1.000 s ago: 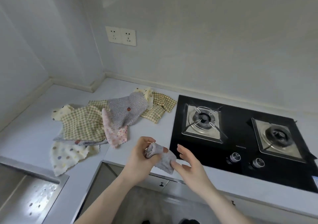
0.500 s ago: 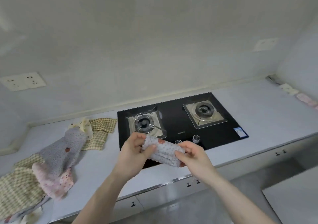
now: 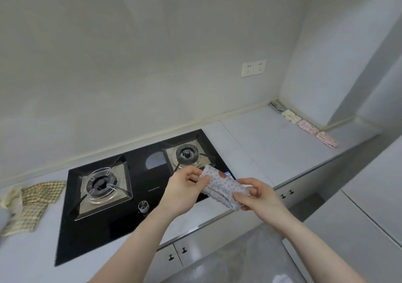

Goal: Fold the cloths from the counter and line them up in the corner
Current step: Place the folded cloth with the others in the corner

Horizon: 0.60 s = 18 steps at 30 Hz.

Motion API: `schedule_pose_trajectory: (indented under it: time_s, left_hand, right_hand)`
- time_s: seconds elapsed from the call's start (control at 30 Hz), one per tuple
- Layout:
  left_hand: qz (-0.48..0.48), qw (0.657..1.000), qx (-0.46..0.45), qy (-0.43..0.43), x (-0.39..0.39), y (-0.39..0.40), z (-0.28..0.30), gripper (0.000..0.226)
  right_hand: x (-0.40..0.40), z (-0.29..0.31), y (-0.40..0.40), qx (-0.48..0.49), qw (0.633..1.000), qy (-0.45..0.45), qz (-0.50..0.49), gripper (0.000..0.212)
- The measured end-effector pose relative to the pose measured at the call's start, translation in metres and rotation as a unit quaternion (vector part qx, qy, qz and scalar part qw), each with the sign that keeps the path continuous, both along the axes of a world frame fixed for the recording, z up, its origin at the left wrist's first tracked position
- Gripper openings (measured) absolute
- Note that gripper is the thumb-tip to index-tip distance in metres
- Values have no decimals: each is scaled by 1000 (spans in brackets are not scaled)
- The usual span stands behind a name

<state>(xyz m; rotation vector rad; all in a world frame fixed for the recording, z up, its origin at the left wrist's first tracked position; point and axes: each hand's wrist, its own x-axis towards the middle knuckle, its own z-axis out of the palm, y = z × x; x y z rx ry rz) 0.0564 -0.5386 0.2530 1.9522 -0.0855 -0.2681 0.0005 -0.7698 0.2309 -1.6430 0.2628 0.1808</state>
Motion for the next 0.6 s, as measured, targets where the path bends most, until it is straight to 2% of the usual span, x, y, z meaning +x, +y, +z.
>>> schedule_pose_trajectory:
  time_s: [0.17, 0.4, 0.6]
  left_hand:
    - [-13, 999, 39, -19, 38, -50, 6, 15]
    - [-39, 996, 76, -41, 105, -93, 2, 24]
    - [-76, 997, 25, -17, 160, -135, -19, 13]
  right_hand:
    - [29, 0, -56, 10, 999, 4, -42, 26]
    - [79, -3, -88, -8, 996, -7, -84, 24]
    - [112, -17, -125, -21, 988, 0, -156, 19]
